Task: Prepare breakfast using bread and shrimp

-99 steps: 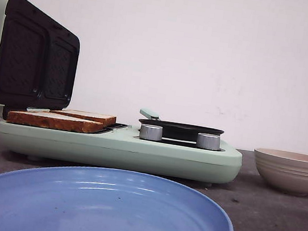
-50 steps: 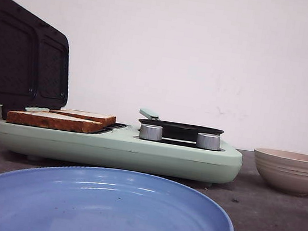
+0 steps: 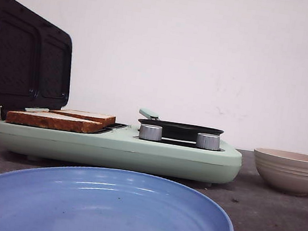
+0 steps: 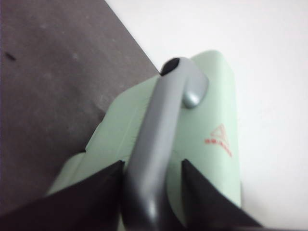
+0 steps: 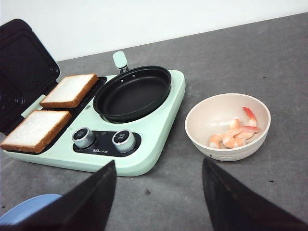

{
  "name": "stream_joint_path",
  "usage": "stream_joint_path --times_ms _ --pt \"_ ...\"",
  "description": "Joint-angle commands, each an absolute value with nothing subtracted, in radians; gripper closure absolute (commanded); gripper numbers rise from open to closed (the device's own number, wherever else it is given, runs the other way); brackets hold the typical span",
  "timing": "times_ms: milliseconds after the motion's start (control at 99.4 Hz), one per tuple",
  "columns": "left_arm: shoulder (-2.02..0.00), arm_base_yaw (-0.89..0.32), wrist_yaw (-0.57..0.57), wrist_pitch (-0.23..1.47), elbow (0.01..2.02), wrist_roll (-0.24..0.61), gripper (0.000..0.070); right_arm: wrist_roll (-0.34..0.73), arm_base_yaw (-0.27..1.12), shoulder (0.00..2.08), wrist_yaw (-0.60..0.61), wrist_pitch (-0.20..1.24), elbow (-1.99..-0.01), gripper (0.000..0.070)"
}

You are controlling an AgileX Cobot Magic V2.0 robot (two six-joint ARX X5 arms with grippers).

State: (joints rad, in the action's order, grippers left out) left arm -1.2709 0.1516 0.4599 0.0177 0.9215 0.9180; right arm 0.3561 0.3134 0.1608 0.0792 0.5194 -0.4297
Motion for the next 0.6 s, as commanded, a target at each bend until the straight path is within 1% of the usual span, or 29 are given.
stream_joint_path --times_ms 0,91,191,342,453,593 --pt "-1.295 0.147 0.447 0.027 0.923 0.846 0.0696 0.357 0.316 0.161 0.082 0.510 -0.440 0.0364" --pt "-1.295 0.136 0.440 0.028 0.922 0.845 0.0696 0.357 0.316 0.161 0.082 0.510 -0.440 0.0364" --pt "-1.295 0.110 0.431 0.020 0.923 0.825 0.0696 0.357 0.316 0.161 0.082 0.510 -0.440 0.0364" --pt "-1.295 0.035 0.375 0.001 0.923 0.782 0.0696 0.357 0.316 0.161 0.082 0.510 -0.440 0.0364" --pt "-1.295 -0.039 0.314 -0.003 0.923 0.735 0.0696 0.356 0.316 0.161 0.081 0.510 -0.440 0.0364" --pt "-1.295 -0.141 0.221 -0.001 0.923 0.646 0.0696 0.356 0.316 0.161 0.081 0.510 -0.440 0.0364"
